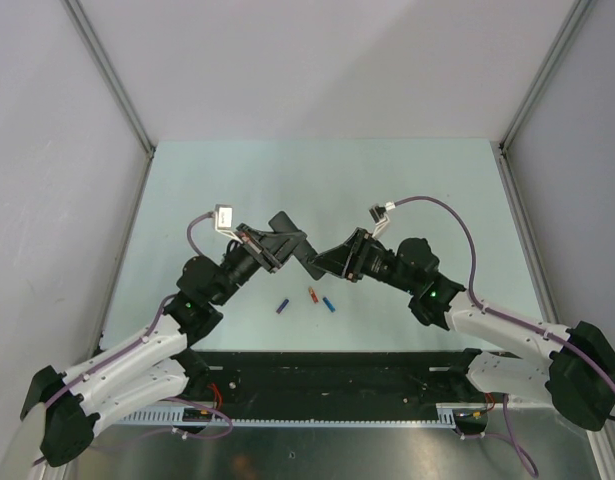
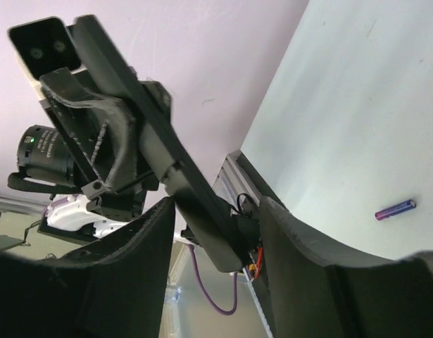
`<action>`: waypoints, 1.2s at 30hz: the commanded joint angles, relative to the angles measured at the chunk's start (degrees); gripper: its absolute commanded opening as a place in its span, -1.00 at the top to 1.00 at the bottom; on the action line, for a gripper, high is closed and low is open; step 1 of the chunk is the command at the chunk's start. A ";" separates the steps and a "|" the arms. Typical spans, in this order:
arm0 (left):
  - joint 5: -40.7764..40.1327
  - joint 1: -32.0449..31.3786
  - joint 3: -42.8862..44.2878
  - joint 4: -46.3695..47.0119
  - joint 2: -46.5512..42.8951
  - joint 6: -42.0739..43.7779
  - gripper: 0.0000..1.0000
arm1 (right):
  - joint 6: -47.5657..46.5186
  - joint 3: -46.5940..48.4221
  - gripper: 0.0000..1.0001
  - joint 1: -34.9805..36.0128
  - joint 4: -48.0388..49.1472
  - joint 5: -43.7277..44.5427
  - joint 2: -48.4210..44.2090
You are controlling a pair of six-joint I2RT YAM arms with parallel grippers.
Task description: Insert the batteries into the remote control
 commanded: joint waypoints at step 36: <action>14.83 7.04 2.37 3.09 13.40 -12.81 1.00 | -37.64 31.55 -0.66 18.78 -62.39 33.25 4.52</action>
